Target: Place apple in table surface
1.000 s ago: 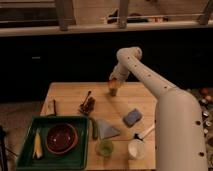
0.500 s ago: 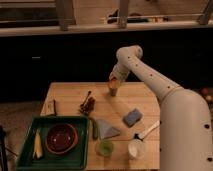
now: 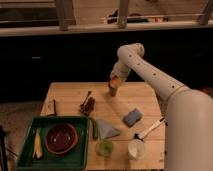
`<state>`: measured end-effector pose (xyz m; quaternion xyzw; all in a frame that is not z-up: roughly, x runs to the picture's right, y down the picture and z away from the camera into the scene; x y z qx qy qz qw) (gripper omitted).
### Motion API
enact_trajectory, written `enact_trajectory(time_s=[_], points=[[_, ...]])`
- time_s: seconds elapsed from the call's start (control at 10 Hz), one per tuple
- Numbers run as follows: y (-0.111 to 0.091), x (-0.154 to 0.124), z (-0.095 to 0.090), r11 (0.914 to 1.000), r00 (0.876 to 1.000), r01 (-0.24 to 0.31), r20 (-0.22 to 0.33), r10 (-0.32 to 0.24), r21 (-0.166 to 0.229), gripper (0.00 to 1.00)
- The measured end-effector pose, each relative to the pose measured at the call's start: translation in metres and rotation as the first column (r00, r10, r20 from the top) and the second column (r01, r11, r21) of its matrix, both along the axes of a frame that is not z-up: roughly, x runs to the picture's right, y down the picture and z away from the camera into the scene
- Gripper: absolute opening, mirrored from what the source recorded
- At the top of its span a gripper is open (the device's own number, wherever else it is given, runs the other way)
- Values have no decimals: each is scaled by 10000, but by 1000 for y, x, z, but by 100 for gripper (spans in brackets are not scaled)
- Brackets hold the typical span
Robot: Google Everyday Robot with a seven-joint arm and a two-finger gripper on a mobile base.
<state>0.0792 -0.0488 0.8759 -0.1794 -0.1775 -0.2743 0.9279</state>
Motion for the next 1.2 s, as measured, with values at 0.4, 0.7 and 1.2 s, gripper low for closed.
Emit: enact_trajectory(time_s=[0.4,0.7,1.2], points=[[-4,-2,-22,9997,9997,190,158,-193,179,0],[-2,-1,-31,9998,9994,179,312,-179,16,0],[40,6,-6,9993,9981,177,597,-156,-341,0]])
